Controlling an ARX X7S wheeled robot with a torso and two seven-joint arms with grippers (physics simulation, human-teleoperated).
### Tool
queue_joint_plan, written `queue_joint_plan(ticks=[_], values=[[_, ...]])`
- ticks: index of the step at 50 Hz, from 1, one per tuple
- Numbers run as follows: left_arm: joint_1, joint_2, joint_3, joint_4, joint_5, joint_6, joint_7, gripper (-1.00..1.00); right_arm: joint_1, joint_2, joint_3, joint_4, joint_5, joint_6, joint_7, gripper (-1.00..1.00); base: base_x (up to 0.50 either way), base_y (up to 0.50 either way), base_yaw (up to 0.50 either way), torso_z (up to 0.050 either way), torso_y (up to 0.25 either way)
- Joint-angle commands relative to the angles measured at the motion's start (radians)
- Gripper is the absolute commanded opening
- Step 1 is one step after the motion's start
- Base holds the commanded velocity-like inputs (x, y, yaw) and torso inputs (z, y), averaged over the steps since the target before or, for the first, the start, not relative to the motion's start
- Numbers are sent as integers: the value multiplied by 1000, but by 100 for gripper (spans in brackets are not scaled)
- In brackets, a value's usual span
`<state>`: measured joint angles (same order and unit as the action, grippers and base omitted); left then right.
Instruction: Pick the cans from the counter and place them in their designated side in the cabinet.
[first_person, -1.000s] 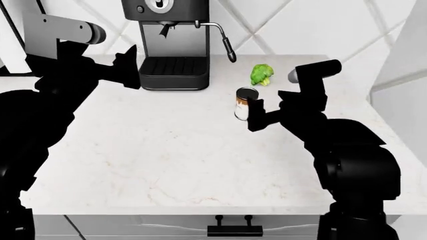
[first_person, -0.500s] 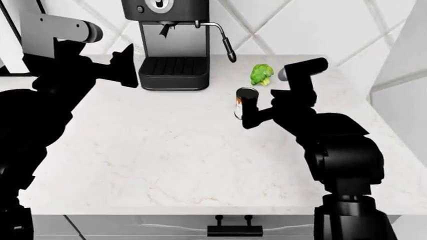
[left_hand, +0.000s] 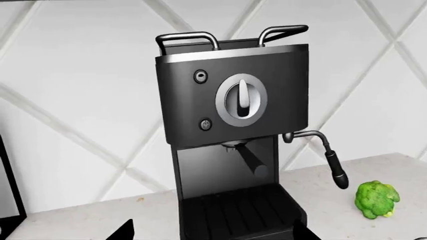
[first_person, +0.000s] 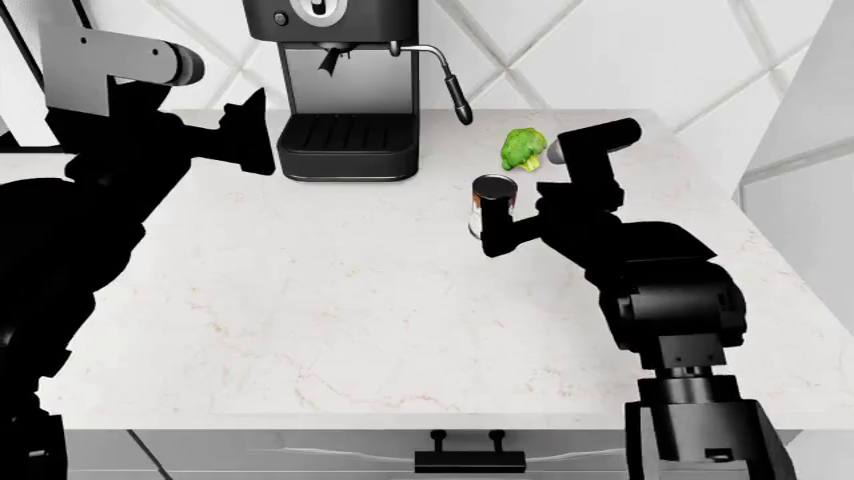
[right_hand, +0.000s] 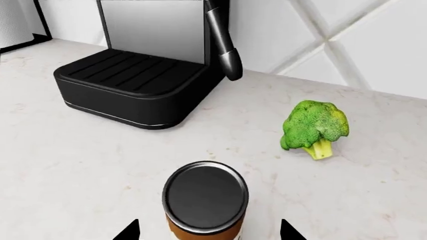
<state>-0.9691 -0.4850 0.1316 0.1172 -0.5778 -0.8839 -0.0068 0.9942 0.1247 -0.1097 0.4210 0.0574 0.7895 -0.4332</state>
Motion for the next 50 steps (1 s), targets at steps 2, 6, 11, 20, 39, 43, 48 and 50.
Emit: queue_joint_plan(ticks=[2, 6, 11, 20, 39, 43, 48, 50], values=[[-4, -1, 2, -13, 3, 7, -1, 100, 33, -2, -16, 109, 2, -66, -1, 100, 0, 0, 0, 0, 0], [-4, -3, 0, -12, 1, 6, -2, 100, 46, -7, -23, 141, 4, -84, -3, 100, 0, 0, 0, 0, 0], [-5, -6, 0, -16, 2, 8, -2, 100, 59, -12, -32, 175, 6, -104, -7, 100, 0, 0, 0, 0, 0], [-6, -7, 1, -23, 3, 12, -2, 100, 76, -16, -43, 222, 11, -130, -11, 100, 0, 0, 0, 0, 0], [-6, -7, -1, -29, -1, 16, -4, 100, 150, -32, -68, 415, 16, -233, -24, 100, 0, 0, 0, 0, 0], [-6, -9, -4, -21, -6, 8, -8, 100, 173, -38, -71, 480, 17, -270, -29, 100, 0, 0, 0, 0, 0], [-7, -9, -3, -22, -6, 9, -10, 100, 200, -44, -76, 552, 23, -310, -32, 100, 0, 0, 0, 0, 0], [-7, -10, -2, -21, -6, 9, -10, 100, 210, -47, -77, 578, 24, -325, -34, 100, 0, 0, 0, 0, 0]])
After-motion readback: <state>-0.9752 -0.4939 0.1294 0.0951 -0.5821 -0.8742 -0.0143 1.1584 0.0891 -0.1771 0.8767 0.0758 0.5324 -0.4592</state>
